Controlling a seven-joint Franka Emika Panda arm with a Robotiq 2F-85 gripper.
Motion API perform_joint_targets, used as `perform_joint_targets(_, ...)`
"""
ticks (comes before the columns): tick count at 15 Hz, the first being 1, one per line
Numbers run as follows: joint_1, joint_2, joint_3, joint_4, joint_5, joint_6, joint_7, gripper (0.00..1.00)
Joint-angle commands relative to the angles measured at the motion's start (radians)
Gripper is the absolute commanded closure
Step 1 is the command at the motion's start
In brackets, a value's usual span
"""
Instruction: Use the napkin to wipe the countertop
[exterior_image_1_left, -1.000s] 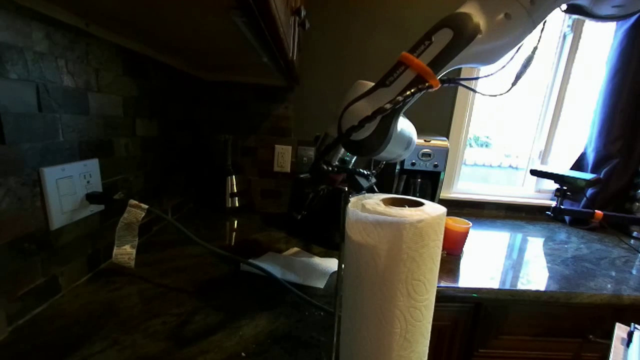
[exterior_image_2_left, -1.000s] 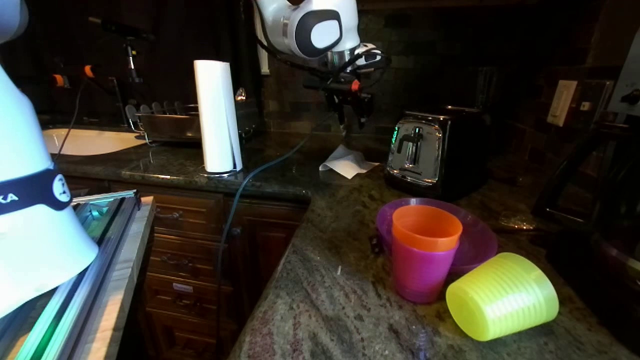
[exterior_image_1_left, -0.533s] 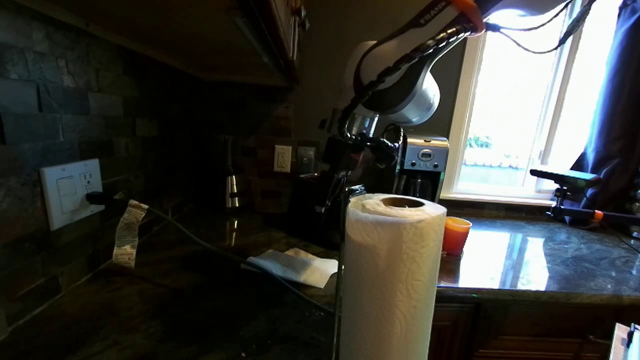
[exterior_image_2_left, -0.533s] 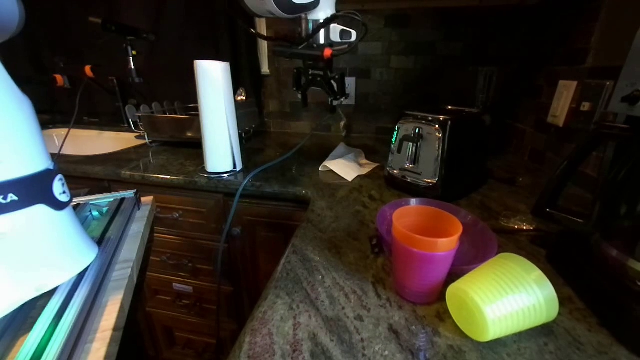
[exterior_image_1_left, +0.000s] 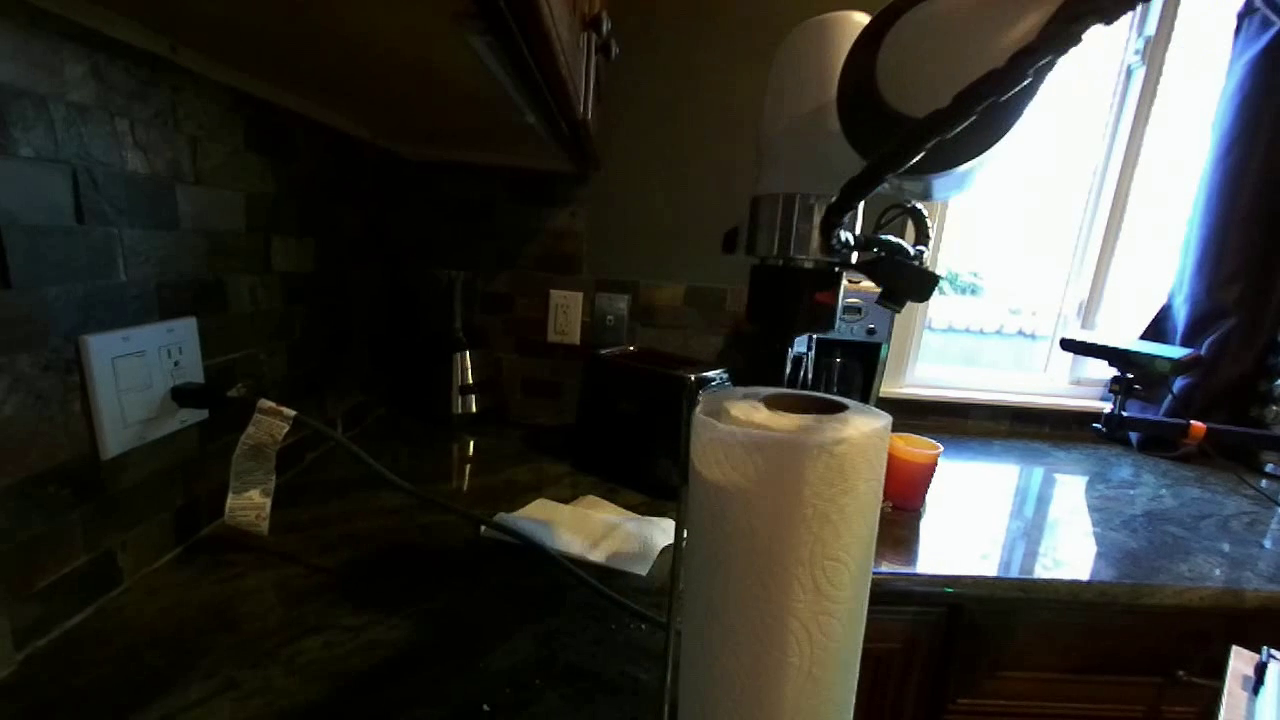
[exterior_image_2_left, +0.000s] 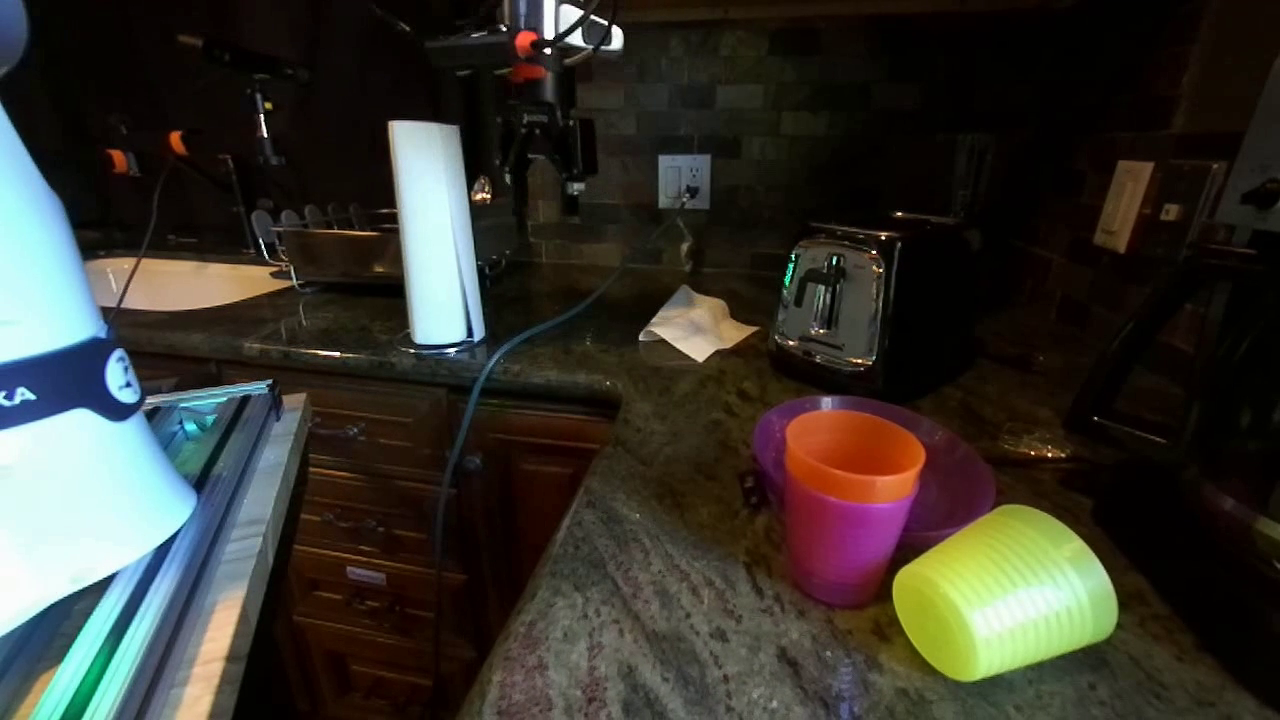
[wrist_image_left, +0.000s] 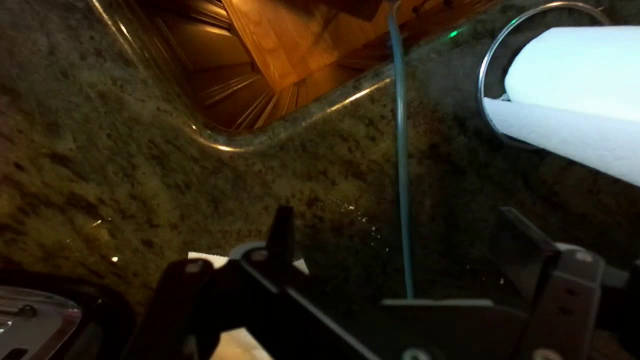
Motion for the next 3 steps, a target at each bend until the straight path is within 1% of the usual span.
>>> perform_joint_targets(1, 0.038, -0.007, -0.035, 0.001, -0.009, -0.002, 0.006, 0.0)
perform_joint_targets(3, 0.038, 0.006, -0.041, 0.01, -0.008, -0.002, 0.003, 0.0)
